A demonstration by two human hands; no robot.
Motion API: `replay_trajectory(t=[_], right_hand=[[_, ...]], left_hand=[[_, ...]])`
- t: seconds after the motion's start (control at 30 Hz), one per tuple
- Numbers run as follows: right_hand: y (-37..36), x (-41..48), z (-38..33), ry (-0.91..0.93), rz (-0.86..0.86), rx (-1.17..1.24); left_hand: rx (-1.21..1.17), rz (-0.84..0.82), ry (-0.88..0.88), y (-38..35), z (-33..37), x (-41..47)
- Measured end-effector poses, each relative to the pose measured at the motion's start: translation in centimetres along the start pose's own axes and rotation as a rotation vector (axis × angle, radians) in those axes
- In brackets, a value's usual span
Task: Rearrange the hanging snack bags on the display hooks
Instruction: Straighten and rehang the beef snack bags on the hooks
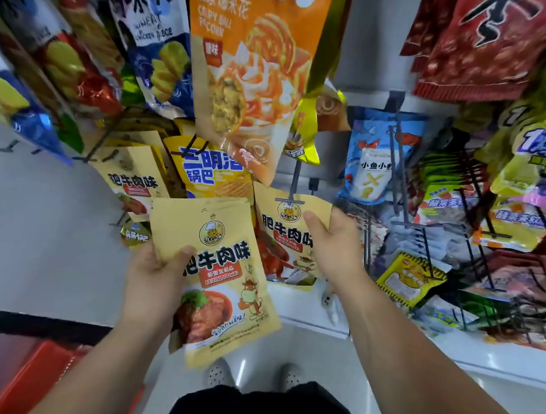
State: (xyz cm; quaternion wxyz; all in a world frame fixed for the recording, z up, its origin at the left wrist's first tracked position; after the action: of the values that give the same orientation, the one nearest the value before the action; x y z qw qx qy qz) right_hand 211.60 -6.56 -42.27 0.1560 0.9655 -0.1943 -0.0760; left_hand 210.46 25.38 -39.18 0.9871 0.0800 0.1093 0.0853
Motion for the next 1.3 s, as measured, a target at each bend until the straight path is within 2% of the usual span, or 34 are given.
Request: replay_trajectory(t=[0.43,0.77,0.93,1.1,1.2,1.3], right_hand=[[0.3,1.5,-0.2,-0.006,0.016,-0.04],[0.2,9.1,-0.8,-0.077,0.082,0.024],[0.3,11.0,-0.8,-0.117,0.125,0.024],[0.6,9.6,0.0,-0.142,0.103,-0.049],[1.0,6.9,0.7,-0.138,0.126,0.022],[-0.7,2.8,1.5,-0.159,-0.022,0.086]], left_hand=[[0.001,0.049,0.049,-0.8,-0.9,0.3],[0.012,0.018,0.064,-0.9,0.0,0.3],[-0.054,0.01,0.097,-1.1,-0.3,-0.2],[-0.061,-0.005,0.089,-1.5,-0.1,-0.6],[-0.08,-0.008,0.086,-1.6,-0.1,-0.9],[-0.093,-0.018,0.081,-2.2,-0.2,-1.4]])
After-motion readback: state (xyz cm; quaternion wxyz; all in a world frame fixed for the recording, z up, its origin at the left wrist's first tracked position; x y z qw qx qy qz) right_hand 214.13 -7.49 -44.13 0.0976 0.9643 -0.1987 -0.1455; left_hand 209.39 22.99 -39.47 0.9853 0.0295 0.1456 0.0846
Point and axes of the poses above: each hand's wrist, its own x-axis towards the middle knuckle, its own y-axis out of the back of the hand, z = x × y, the point moved 10 cm from there along x, towards the middle knuckle, and after that the axes turned 3 degrees about -z, right-handed, at the moved point
